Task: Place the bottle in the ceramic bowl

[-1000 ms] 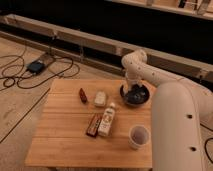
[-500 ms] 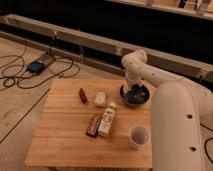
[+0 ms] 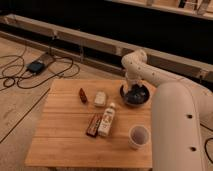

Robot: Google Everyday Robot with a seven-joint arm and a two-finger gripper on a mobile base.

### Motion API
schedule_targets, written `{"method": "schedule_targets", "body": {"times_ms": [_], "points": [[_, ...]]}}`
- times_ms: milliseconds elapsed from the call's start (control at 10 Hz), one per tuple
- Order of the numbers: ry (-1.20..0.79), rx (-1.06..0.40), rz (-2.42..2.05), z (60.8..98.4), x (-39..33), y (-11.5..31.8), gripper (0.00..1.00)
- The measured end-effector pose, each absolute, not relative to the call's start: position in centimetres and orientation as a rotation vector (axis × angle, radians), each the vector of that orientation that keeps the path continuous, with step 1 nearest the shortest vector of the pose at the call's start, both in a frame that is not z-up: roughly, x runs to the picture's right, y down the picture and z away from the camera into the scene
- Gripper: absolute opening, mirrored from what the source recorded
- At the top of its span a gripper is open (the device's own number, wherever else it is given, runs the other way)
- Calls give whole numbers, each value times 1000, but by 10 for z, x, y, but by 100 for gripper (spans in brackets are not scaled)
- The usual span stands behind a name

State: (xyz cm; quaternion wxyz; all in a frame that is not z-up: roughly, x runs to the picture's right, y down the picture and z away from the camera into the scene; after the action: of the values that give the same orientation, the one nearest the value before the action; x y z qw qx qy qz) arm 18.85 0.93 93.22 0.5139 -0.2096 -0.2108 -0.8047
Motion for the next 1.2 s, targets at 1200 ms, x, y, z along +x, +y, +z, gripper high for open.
{"method": "schedule_targets", "body": {"times_ms": [1200], "points": [[-525,-539,-1792,857,115,51,69]]}}
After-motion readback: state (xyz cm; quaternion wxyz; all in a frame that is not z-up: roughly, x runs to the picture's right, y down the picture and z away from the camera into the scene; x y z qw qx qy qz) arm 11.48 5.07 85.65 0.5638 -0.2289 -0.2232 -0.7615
